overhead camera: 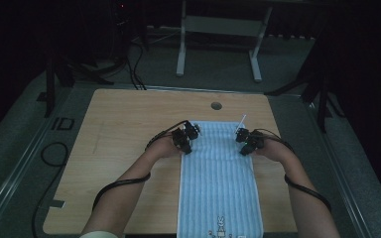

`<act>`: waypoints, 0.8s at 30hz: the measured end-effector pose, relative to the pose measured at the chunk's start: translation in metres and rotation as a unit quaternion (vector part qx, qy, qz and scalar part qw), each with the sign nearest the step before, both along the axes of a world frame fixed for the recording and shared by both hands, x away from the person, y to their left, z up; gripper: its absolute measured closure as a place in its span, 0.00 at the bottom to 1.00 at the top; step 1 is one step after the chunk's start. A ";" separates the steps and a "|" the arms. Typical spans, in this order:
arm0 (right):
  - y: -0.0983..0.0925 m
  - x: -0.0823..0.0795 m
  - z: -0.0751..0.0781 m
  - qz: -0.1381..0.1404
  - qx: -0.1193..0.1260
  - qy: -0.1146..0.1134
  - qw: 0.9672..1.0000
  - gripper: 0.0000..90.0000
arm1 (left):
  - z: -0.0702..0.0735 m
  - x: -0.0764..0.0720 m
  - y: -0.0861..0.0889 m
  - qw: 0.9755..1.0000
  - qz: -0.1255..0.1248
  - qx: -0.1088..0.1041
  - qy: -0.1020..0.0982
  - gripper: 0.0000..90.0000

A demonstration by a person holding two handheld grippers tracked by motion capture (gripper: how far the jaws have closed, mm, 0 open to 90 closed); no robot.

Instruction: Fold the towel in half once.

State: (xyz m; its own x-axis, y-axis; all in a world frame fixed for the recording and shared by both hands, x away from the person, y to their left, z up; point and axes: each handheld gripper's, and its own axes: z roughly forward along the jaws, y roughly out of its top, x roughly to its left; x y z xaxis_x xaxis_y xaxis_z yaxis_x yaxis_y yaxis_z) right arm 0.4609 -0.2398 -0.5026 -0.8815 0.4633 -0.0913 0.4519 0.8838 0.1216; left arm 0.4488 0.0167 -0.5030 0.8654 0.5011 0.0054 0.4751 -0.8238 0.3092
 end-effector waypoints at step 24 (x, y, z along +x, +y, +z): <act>-0.006 -0.158 0.024 0.105 0.032 -0.030 0.994 0.95 | 0.021 -0.159 0.023 0.993 -0.115 -0.032 -0.010 0.95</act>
State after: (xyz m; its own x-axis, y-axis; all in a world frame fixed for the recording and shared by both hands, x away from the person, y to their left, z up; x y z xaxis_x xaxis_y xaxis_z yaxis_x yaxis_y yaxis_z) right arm 0.3029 -0.2461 -0.4788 -0.9529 0.2768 -0.1237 0.2491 0.9474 0.2012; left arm 0.2894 0.0402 -0.4819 0.9568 0.2909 -0.0018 0.2706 -0.8878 0.3722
